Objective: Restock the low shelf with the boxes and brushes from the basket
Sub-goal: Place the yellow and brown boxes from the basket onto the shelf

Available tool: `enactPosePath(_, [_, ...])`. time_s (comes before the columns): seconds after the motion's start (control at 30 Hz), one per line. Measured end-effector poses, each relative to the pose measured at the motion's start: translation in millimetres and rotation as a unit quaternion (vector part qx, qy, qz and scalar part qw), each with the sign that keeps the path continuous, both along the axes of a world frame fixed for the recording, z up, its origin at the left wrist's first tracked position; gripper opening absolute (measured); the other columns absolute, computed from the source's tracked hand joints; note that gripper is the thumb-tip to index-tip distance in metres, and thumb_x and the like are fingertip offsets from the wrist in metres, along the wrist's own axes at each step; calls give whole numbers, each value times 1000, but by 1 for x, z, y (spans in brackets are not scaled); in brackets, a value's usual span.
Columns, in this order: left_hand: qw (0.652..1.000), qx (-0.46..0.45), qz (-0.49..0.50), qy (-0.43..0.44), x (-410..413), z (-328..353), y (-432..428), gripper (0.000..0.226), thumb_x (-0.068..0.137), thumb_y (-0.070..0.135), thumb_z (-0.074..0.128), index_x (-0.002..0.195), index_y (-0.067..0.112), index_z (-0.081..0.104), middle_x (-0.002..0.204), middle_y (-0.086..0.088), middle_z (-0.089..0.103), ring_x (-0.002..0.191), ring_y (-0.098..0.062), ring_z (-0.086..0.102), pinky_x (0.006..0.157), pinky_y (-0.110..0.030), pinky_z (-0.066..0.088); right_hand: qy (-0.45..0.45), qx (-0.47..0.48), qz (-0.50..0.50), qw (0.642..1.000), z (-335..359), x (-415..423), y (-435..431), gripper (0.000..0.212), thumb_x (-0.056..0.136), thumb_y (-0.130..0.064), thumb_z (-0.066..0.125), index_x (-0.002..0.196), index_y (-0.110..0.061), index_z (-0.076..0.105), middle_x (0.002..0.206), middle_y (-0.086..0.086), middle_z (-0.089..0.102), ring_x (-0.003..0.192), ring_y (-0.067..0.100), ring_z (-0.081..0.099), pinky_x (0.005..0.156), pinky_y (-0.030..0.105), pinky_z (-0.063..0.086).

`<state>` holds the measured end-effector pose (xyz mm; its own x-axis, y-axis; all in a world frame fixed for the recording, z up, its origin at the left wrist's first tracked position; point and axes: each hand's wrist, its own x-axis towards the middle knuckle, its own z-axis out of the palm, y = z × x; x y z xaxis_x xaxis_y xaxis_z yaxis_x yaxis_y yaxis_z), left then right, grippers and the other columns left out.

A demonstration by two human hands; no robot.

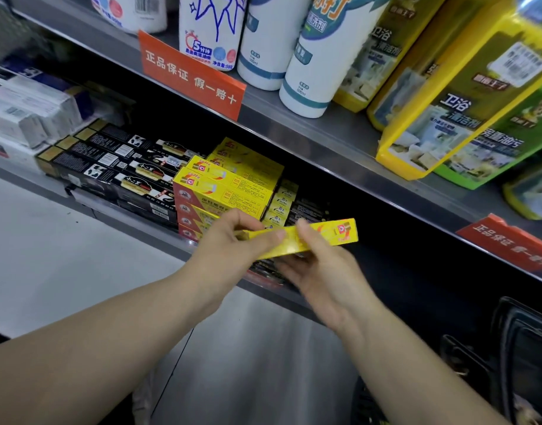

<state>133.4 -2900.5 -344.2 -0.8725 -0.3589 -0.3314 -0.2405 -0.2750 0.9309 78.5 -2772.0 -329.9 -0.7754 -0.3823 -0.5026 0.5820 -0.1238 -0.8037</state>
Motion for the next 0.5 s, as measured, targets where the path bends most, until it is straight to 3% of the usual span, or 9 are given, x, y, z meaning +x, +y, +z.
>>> enactPosePath(0.07, [998, -36, -49, 7, 3, 1, 4, 25, 76, 23, 74, 80, 14, 51, 73, -8, 54, 58, -11, 52, 49, -17, 43, -16, 17, 48, 999, -3, 7, -7, 13, 86, -21, 63, 87, -8, 64, 89, 15, 70, 80, 26, 69, 75, 40, 59])
enactPosePath(0.17, [989, -99, -113, 5, 4, 3, 3, 25, 76, 25, 75, 78, 13, 53, 67, -3, 57, 56, -5, 51, 49, -13, 39, -16, 84, 80, 993, -2, -3, -8, 13, 88, -18, 59, 90, -7, 65, 89, 15, 69, 80, 29, 67, 80, 47, 55])
enactPosePath(0.23, [987, -101, -125, 5, 3, 5, 2, 21, 78, 25, 73, 81, 13, 57, 75, 0, 62, 65, -5, 57, 51, -9, 42, 10, 146, 99, 984, -2, -13, -5, 13, 88, -18, 56, 86, -10, 66, 86, 15, 66, 76, 28, 62, 79, 46, 51])
enactPosePath(0.33, [985, -157, -66, -3, -3, 3, -5, 19, 81, 27, 69, 91, 15, 57, 89, 2, 60, 72, -9, 53, 57, -12, 41, 144, 282, 127, 940, -4, -26, 0, 6, 87, -23, 57, 92, -20, 57, 90, 4, 65, 79, 16, 60, 72, 31, 47])
enactPosePath(0.37, [984, -173, -33, -5, -6, 2, -9, 18, 83, 23, 67, 94, 15, 55, 93, 1, 59, 70, -9, 50, 55, -11, 39, 193, 329, 128, 916, -4, -33, 1, 17, 86, -27, 60, 100, -23, 49, 92, -1, 64, 80, 12, 61, 69, 28, 49])
enactPosePath(0.43, [983, -181, 33, -12, -12, -1, -16, 21, 83, 13, 64, 99, 16, 50, 101, -4, 56, 69, -8, 45, 54, -14, 37, 262, 380, 126, 878, -4, -48, -2, 36, 86, -34, 62, 111, -22, 40, 98, -1, 60, 85, 13, 61, 69, 33, 52])
enactPosePath(0.5, [984, -149, 89, -28, -16, -6, -19, 29, 83, 9, 62, 105, 16, 44, 112, -9, 52, 80, -11, 47, 59, -16, 38, 321, 403, 135, 846, -4, -64, -11, 46, 87, -37, 61, 123, -16, 41, 105, 3, 59, 92, 20, 60, 79, 41, 52])
